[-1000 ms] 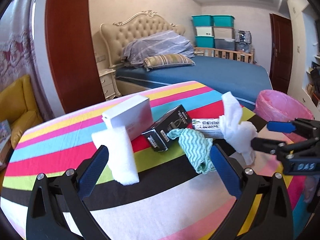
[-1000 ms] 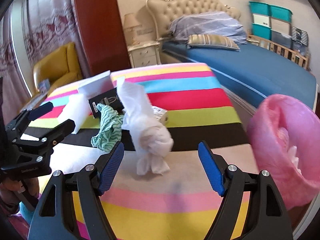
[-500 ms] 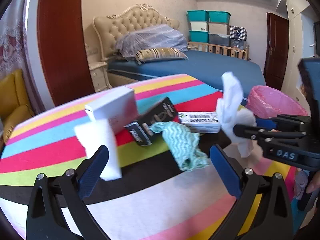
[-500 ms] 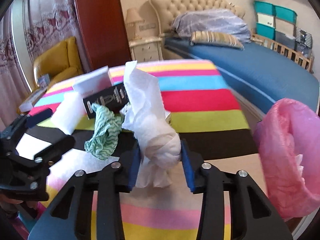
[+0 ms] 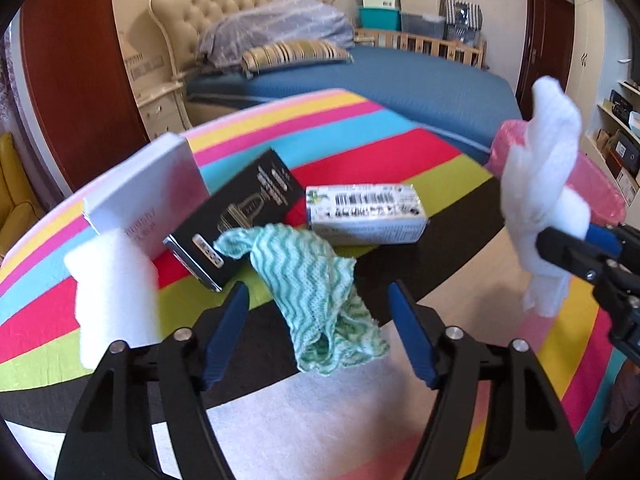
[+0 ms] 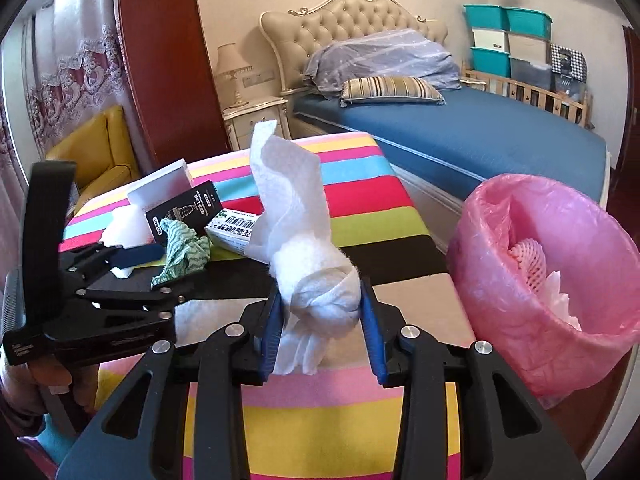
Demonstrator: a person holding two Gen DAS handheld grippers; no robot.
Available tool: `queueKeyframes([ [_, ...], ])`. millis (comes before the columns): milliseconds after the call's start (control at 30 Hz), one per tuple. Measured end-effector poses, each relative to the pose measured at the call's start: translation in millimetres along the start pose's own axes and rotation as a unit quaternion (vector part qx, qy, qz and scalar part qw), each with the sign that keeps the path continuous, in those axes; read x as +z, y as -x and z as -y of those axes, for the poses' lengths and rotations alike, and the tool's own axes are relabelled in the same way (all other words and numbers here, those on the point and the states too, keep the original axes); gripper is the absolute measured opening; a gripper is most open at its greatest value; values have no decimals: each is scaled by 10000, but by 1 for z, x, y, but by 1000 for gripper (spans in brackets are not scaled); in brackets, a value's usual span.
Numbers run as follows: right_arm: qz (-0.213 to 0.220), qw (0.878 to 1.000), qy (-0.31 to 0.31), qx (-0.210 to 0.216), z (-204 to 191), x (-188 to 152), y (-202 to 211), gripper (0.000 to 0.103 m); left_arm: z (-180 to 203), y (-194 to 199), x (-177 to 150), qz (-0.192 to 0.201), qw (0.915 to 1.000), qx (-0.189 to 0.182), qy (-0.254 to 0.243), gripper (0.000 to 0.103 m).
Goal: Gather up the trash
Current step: 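Grasp the green striped cloth with the left tool while the right tool grasps a white tissue, then lift and carry the cloth and tissue with both tools over the wastebasket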
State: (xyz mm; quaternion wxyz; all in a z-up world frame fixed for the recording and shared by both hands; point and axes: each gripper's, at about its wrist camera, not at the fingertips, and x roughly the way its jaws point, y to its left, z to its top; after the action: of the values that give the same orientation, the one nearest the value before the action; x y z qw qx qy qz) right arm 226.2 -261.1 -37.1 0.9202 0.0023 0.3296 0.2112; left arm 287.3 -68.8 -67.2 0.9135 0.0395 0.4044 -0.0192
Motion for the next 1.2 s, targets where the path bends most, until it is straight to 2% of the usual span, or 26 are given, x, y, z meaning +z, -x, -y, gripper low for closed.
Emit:
queueKeyframes([
  [67, -34, 10000, -35, 12, 2, 0, -2, 36, -1, -5, 0, -115, 9999, -49, -15, 50],
  [233, -53, 9999, -139, 0, 6, 0, -2, 36, 1, -6, -1, -99, 9999, -61, -90, 36],
  [367, -65, 9998, -163, -24, 5, 0, -3, 36, -1, -5, -2, -44, 9999, -136, -71, 29],
  [633, -70, 9995, -292, -137, 11, 0, -2, 36, 7, 11, -5, 313, 9991, -170, -223, 27],
  [900, 70, 9990, -159, -401, 3, -2, 5, 36, 8, 28, -12, 576, 9979, -252, -169, 27],
  [1200, -65, 9980, -457, -435, 7, -22, 24, 36, 13, 43, -27, 610, 9968, -500, -142, 28],
])
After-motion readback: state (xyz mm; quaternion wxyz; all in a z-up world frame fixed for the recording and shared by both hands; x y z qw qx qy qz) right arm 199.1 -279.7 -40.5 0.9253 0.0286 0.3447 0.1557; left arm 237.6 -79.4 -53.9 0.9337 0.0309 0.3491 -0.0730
